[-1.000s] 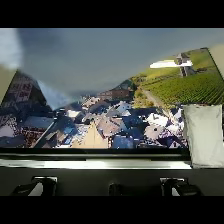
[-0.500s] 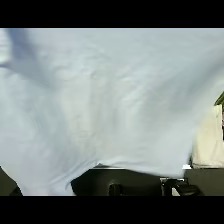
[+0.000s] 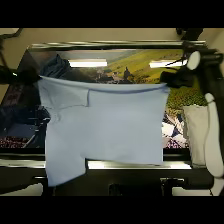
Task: Fold the shirts.
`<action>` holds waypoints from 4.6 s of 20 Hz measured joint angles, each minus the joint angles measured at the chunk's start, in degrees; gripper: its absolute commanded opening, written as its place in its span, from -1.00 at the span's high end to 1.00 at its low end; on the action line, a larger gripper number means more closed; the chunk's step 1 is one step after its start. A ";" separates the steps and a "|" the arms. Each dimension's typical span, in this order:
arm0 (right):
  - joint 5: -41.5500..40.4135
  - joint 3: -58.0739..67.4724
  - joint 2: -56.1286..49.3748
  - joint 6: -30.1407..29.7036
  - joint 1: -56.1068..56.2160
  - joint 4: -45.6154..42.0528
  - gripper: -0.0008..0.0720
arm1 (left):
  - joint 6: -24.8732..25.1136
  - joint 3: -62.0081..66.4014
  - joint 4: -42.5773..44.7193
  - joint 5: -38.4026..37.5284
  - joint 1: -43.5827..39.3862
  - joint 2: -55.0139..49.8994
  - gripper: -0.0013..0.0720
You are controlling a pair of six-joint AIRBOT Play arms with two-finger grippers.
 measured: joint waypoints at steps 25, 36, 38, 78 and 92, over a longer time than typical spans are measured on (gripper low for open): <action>7.72 -15.93 -1.51 -4.17 -3.67 6.19 -0.24 | 5.09 -12.55 1.33 -26.27 8.09 -12.26 -0.46; 11.52 -44.46 17.73 -6.49 -12.70 11.28 -0.25 | 6.51 -45.38 1.51 -21.00 17.51 9.49 -0.26; 10.58 -48.59 20.63 -6.91 -12.90 11.89 -0.25 | 8.02 -50.56 1.44 -18.95 18.05 11.28 -0.26; -14.38 -27.71 2.75 -4.24 -13.07 24.11 0.85 | 4.24 -17.20 -9.22 2.93 4.74 -2.60 0.89; -6.67 -22.23 -6.99 -12.66 -18.80 30.77 -0.80 | 1.51 -5.88 -10.36 -8.83 4.85 -15.12 -0.83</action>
